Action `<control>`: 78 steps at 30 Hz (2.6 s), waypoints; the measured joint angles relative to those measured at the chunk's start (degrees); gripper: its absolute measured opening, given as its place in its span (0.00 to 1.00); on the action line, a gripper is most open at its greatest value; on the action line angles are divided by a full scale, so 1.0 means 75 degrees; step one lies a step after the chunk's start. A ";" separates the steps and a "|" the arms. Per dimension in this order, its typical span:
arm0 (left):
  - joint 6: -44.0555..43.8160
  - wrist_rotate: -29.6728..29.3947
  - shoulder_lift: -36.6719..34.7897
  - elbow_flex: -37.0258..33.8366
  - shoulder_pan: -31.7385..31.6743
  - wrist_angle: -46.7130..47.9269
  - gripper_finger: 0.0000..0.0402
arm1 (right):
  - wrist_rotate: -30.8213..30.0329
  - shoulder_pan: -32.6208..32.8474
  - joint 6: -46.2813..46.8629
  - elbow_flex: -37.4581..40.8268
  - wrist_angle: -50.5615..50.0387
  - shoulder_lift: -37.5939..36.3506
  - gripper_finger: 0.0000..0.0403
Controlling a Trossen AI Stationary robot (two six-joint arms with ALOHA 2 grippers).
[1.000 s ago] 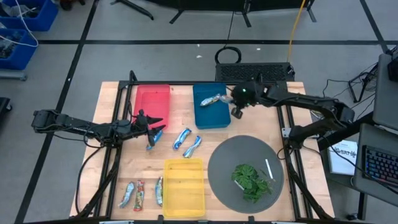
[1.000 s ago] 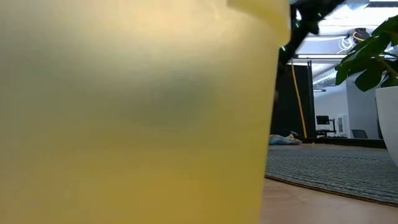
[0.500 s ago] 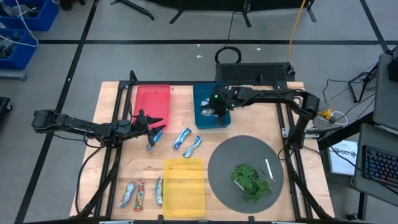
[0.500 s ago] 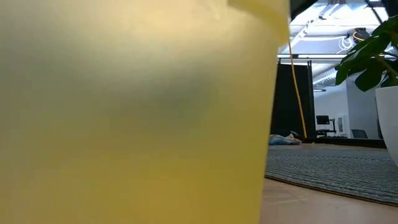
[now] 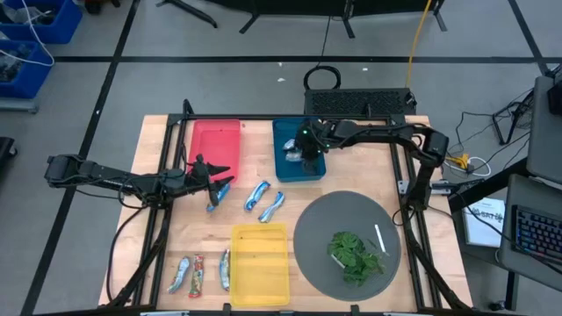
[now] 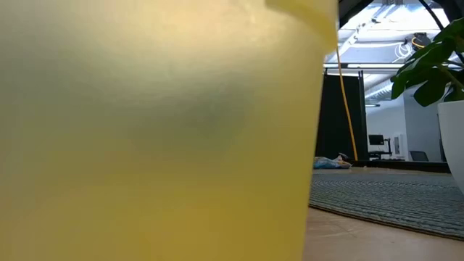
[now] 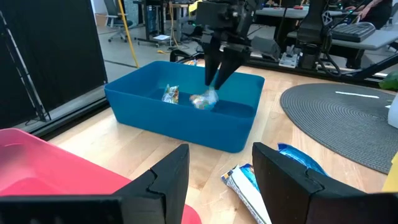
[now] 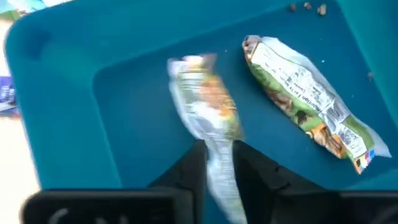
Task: Pick and place Granola Bars by type
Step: Put the bottom yellow granola bar into the blue bin
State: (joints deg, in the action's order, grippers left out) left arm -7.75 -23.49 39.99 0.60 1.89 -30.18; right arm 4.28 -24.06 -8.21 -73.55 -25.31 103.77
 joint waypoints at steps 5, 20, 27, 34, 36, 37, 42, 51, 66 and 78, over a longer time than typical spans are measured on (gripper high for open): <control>0.0000 0.0000 0.0003 0.0000 0.0000 0.0003 0.45 | -0.1220 0.0047 -0.0337 0.0001 -0.0615 -0.0626 0.32; 0.0000 0.0000 0.0000 0.0000 0.0000 0.0000 0.45 | -0.1590 -0.2681 -0.0647 0.1515 -0.2082 -0.2174 0.35; 0.0000 0.0000 0.0001 0.0000 0.0001 -0.0002 0.45 | -0.1536 -0.2869 -0.0960 0.2343 -0.1391 -0.2174 0.36; 0.0000 0.0000 0.0003 0.0000 0.0000 0.0000 0.45 | -0.1024 -0.2828 -0.0803 0.2449 -0.0884 -0.2149 0.36; 0.0000 0.0003 0.0003 0.0000 0.0003 0.0000 0.45 | -0.0807 -0.2789 -0.0729 0.2449 -0.0742 -0.2116 0.36; 0.0000 0.0000 0.0001 0.0000 0.0000 0.0000 0.45 | -0.0760 -0.2754 -0.0699 0.2452 -0.0695 -0.2112 0.36; -0.0001 0.0000 0.0000 0.0000 0.0000 -0.0002 0.45 | -0.0762 -0.2532 -0.0651 0.2452 -0.0456 -0.2052 0.36; 0.0000 0.0000 0.0002 0.0000 0.0000 -0.0003 0.45 | -0.0997 -0.2464 -0.0626 0.2449 -0.0240 -0.1242 0.36; -0.0002 0.0000 0.0000 0.0000 0.0000 -0.0003 0.45 | -0.1683 -0.2281 -0.0797 0.2455 -0.0062 -0.1643 0.24; 0.0000 0.0000 0.0001 0.0000 0.0000 -0.0003 0.45 | -0.1742 -0.2765 -0.0937 0.2449 0.0072 -0.1400 0.30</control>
State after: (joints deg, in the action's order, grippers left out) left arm -7.75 -23.49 40.00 0.60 1.89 -30.20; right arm -8.79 -44.80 -15.24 -55.18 -24.77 93.26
